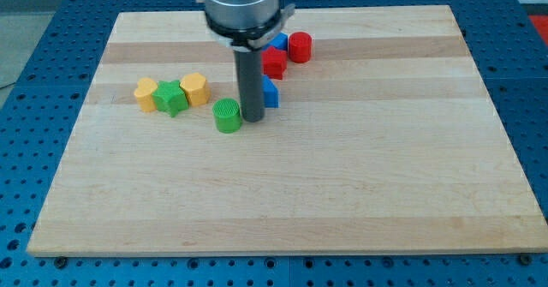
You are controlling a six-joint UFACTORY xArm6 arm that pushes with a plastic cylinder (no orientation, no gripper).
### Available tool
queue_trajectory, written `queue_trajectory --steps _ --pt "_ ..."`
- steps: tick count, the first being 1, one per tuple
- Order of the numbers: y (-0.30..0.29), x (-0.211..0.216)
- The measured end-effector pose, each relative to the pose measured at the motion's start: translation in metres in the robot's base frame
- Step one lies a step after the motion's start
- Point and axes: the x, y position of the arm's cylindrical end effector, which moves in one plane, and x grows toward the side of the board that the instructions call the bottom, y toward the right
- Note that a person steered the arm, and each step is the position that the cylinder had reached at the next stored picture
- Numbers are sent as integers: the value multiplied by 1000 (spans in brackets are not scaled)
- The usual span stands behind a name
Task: Nudge the blue triangle a bit up
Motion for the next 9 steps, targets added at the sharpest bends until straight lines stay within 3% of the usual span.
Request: queue_trajectory --steps 2,6,9 --pt "15 -38" --pt "37 6" --pt "53 -25"
